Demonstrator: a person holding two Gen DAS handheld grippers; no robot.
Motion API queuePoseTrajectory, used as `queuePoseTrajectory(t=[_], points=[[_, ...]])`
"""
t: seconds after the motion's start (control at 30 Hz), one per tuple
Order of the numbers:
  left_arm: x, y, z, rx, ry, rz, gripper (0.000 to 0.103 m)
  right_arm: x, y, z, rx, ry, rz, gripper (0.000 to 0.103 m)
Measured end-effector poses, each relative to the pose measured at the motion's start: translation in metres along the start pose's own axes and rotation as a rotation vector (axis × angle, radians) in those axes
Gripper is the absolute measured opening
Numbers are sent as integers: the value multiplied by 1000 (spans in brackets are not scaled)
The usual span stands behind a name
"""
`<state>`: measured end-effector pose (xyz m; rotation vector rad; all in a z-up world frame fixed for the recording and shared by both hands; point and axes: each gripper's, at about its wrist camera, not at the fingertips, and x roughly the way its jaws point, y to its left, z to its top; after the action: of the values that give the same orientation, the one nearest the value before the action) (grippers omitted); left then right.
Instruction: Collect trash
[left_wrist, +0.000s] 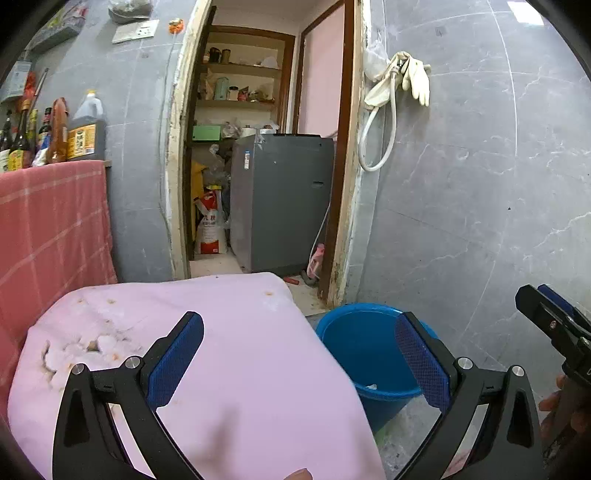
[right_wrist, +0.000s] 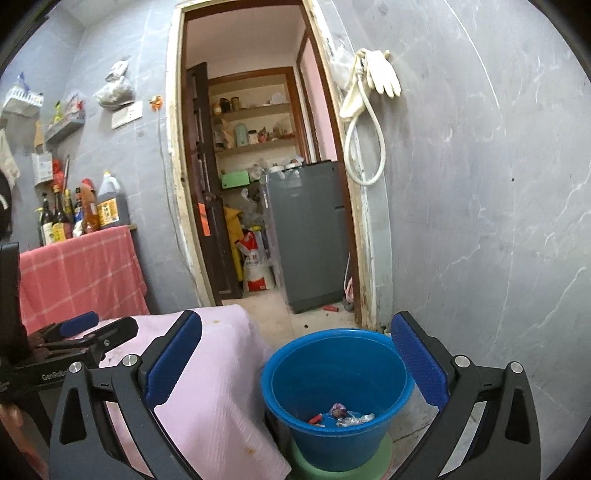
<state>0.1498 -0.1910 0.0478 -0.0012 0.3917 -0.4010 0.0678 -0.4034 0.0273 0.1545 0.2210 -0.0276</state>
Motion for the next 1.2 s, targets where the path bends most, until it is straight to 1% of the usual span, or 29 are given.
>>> queuePoseTrajectory(t=[0.27, 0.37, 0.5, 0.67, 0.77, 0.97, 1.07, 1.2], points=[[-35, 4, -18, 5, -33, 22, 101, -23, 13, -13, -26, -7, -3, 103], [-45, 4, -26, 10, -31, 38, 101, -30, 16, -20, -29, -10, -5, 103], [-56, 11, -39, -3, -36, 64, 101, -40, 20, -32, -60, -34, -16, 103], [-66, 16, -54, -12, -29, 87, 101, -49, 22, -40, -62, -53, -19, 103], [-70, 18, -61, -24, -22, 80, 101, -51, 23, -43, -70, -46, -22, 103], [-76, 13, -76, -5, -21, 84, 101, -54, 21, -56, -68, -31, -28, 103], [-78, 11, -83, 0, -32, 94, 101, -53, 19, -65, -71, -24, -41, 103], [-79, 9, -86, -2, -47, 100, 101, -46, 15, -75, -68, 8, -53, 103]])
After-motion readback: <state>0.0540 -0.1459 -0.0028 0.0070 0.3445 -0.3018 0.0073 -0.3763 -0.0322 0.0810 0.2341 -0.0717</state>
